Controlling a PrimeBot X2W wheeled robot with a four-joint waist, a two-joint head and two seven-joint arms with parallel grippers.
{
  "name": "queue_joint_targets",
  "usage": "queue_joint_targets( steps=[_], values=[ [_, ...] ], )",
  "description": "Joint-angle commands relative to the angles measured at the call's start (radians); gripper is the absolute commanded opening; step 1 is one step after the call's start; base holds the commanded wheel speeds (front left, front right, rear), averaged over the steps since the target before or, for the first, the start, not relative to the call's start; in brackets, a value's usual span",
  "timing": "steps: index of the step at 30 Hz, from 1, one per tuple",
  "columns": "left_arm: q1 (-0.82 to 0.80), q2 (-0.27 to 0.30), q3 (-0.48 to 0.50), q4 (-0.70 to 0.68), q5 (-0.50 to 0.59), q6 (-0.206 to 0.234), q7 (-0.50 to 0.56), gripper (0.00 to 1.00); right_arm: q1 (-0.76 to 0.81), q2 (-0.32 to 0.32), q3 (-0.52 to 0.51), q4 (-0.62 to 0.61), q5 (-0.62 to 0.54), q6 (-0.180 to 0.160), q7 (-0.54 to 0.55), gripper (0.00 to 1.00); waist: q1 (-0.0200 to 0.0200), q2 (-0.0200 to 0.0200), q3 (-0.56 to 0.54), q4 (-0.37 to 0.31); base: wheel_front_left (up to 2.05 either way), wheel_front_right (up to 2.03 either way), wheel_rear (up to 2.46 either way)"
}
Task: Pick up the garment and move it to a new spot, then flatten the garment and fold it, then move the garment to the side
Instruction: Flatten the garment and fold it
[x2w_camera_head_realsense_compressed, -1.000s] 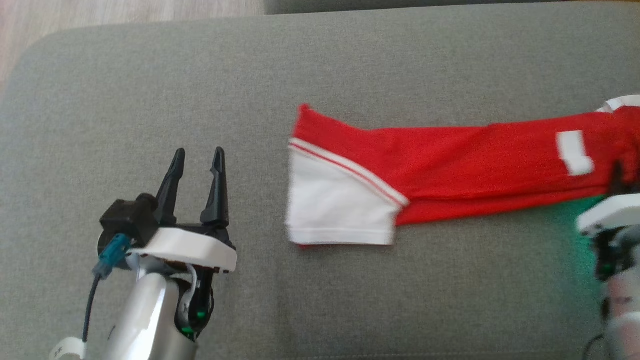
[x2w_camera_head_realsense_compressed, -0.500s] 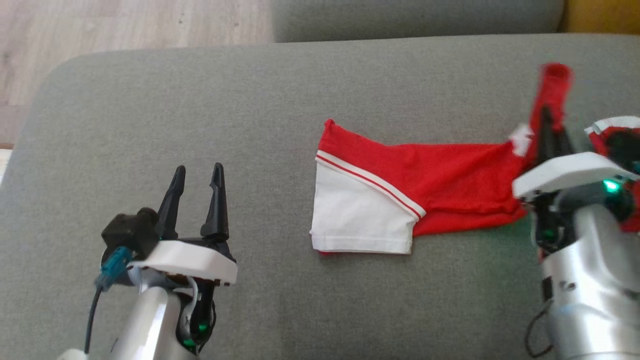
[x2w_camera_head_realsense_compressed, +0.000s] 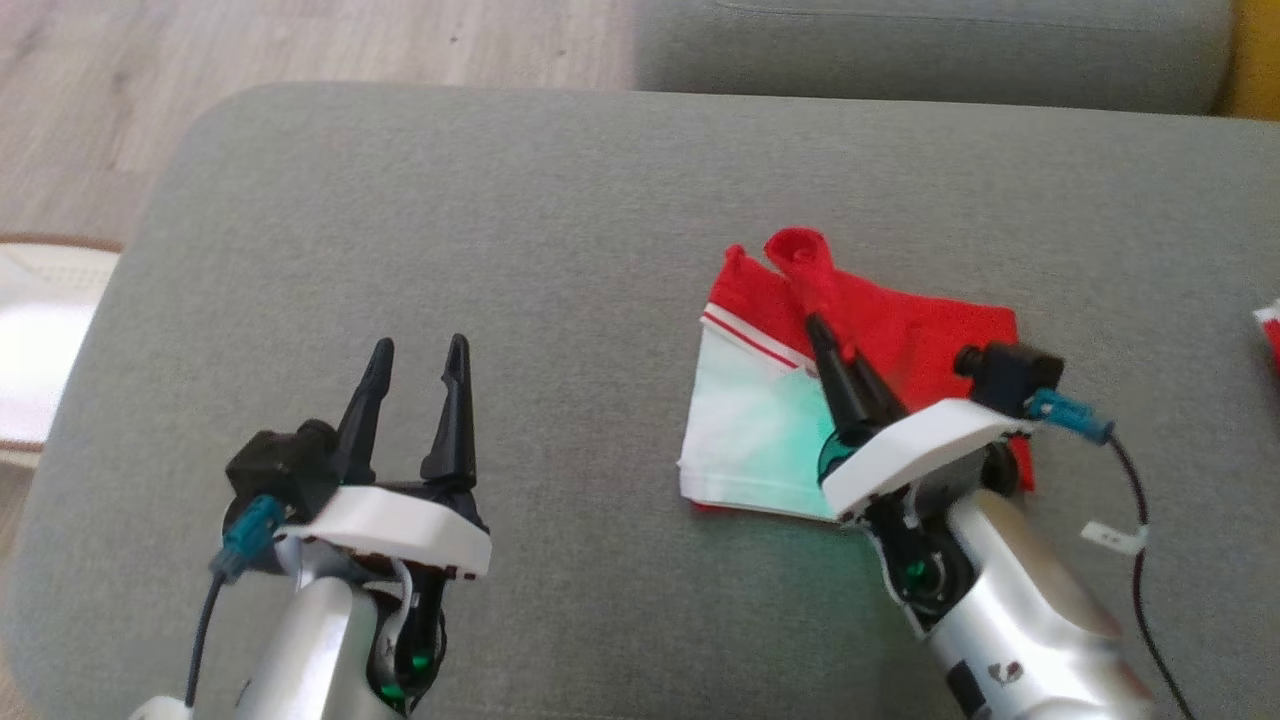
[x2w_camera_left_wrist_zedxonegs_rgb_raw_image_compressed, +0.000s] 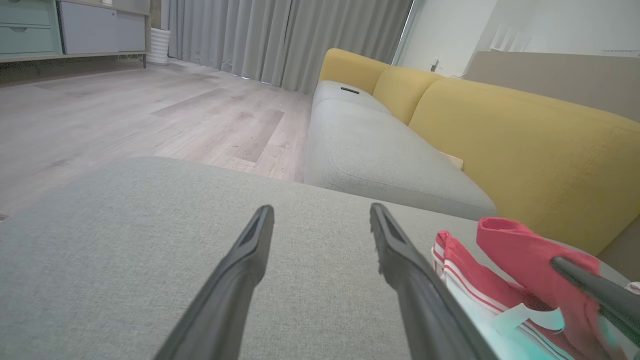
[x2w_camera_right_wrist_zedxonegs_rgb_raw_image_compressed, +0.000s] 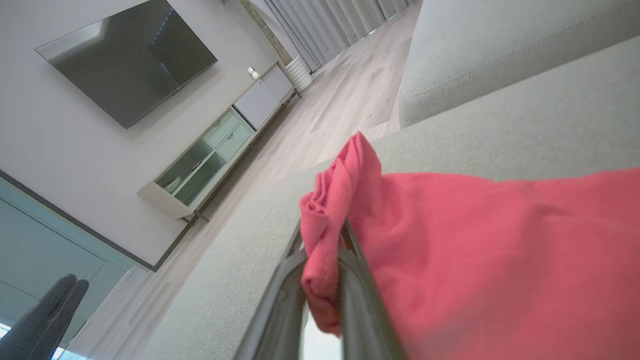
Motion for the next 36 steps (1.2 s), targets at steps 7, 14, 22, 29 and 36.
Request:
queue_joint_targets(
  steps=[7, 14, 22, 29, 36],
  values=[
    [-0.03, 0.005, 0.015, -0.021, -0.009, 0.005, -0.012, 1.0, -0.118, 0.008, 0.155, 0.114, 0.111, 0.007, -0.109, 0.0, 0.0, 0.0, 0.021, 0.061, 0.0, 0.0, 0.0],
    [-0.029, 0.005, 0.01, -0.02, -0.012, 0.007, -0.012, 1.0, -0.167, 0.008, 0.289, 0.248, 0.212, 0.007, -0.148, 0.79, 0.0, 0.0, 0.029, 0.08, 0.0, 0.0, 0.0],
    [-0.031, 0.005, 0.022, -0.009, -0.004, 0.008, -0.012, 1.0, -0.18, 0.008, 0.533, 0.145, 0.372, 0.007, -0.124, 1.0, 0.0, 0.0, 0.019, 0.046, 0.0, 0.0, 0.0],
    [-0.026, 0.005, 0.048, -0.032, 0.001, 0.008, -0.012, 1.0, -0.274, 0.008, 0.517, 0.197, 0.347, 0.007, -0.163, 1.0, 0.0, 0.0, 0.004, -0.035, 0.0, 0.0, 0.0],
    [-0.029, 0.005, 0.069, -0.097, 0.0, 0.017, -0.012, 1.0, -0.293, -0.005, 0.166, 0.174, -0.064, 0.007, -0.167, 1.0, 0.0, 0.0, 0.006, -0.123, 0.0, 0.0, 0.0]
  ],
)
